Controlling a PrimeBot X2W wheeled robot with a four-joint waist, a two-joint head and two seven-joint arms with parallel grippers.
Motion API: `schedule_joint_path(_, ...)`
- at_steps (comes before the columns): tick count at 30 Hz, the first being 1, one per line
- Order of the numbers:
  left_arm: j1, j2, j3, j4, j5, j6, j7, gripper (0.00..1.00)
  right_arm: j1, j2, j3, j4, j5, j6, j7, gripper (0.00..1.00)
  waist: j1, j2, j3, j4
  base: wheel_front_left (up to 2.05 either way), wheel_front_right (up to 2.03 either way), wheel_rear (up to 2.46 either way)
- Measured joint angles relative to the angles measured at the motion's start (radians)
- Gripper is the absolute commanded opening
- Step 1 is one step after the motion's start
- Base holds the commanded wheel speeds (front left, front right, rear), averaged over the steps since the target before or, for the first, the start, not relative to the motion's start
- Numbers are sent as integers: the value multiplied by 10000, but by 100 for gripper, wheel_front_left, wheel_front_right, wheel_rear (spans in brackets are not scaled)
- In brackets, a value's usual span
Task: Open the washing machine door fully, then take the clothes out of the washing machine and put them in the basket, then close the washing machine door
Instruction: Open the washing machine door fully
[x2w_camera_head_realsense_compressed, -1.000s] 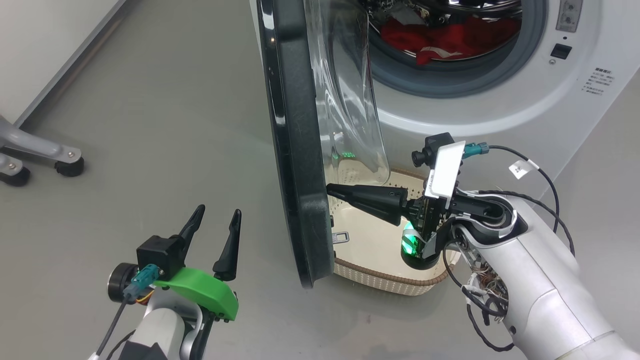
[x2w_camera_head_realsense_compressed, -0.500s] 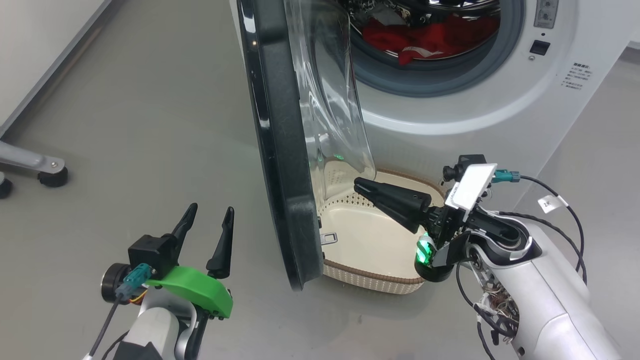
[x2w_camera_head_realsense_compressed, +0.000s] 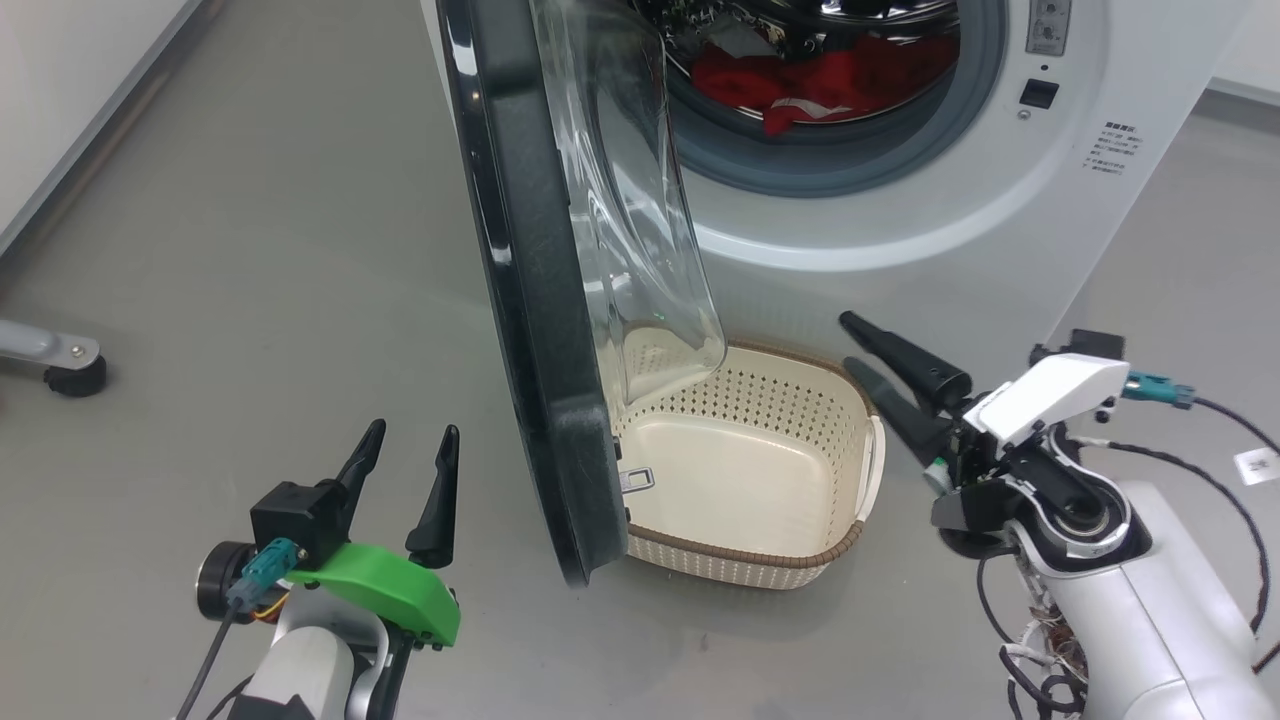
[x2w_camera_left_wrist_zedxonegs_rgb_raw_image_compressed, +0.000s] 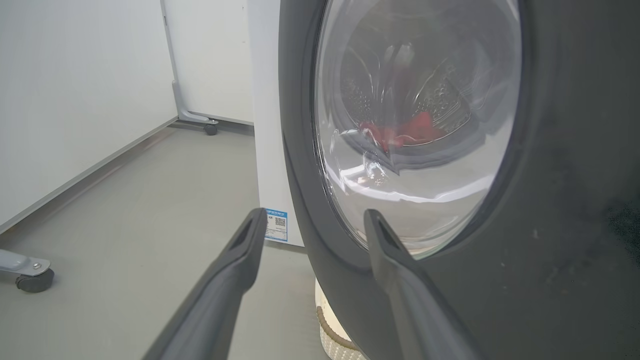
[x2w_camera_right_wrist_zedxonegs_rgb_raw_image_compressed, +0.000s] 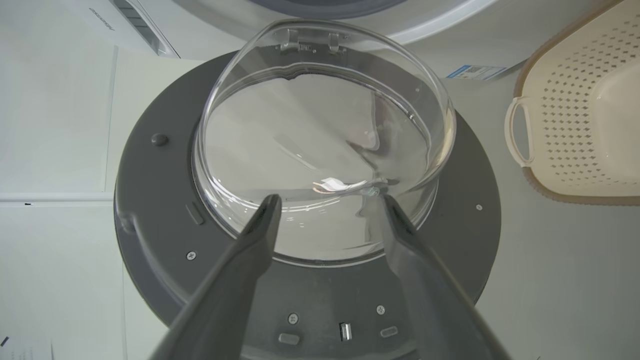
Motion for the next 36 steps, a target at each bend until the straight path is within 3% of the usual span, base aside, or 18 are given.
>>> schedule_joint_path(6,0,-2,23,-2,0,0,-2,100,182,-639,-255,-685,-2282,0,-2034,100,0,0,35,-60,0,0,0)
schedule_joint_path(13,0,-2,98,-2,0,0,-2,100,351,-1229,654,-1256,-5135,2,-3919,100,0,0,82,-100,0,0,0)
schedule_joint_path(18,0,0,174,2,0,2,-2,100,542,-1703,1402,-1306,-7054,2,-5254,100,0,0,48,-115,0,0,0)
schedule_joint_path(24,0,-2,232,8,0,2,0,100,838,-2011,1565,-604,-9110,-33,-7244,100,0,0,-3,-125,0,0,0)
schedule_joint_path(30,0,-2,253,33,0,2,0,100,1021,-2109,1841,-52,-10541,-738,-7572,100,0,0,-52,-139,0,0,0)
schedule_joint_path(36,5,2,288,65,13,6,0,100,1188,-1948,1870,286,-11183,-1252,-7478,100,0,0,-119,-160,0,0,0)
